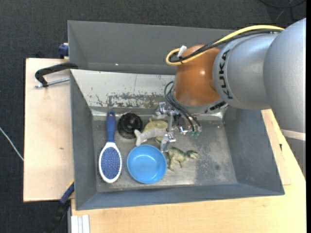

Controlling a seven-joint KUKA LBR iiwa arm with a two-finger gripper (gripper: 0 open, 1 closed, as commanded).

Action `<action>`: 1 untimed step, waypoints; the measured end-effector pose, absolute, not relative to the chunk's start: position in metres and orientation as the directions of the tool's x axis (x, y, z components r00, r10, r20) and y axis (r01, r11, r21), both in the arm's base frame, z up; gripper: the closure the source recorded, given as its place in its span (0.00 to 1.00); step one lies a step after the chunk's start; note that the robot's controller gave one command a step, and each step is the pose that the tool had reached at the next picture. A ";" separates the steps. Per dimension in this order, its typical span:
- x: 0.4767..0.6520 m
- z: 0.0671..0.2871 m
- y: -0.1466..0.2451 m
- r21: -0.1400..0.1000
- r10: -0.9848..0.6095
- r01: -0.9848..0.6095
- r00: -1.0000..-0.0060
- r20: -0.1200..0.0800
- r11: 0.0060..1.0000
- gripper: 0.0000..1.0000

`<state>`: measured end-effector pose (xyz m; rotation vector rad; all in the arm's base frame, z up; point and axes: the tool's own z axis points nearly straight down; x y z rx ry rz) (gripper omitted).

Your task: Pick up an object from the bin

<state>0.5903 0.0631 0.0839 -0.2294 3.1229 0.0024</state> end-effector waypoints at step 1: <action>0.570 0.099 0.080 0.002 -0.064 -0.064 -0.998 -0.002 0.998 0.00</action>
Offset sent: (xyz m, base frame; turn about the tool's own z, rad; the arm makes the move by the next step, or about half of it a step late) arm -0.0206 0.0154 0.0138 0.0836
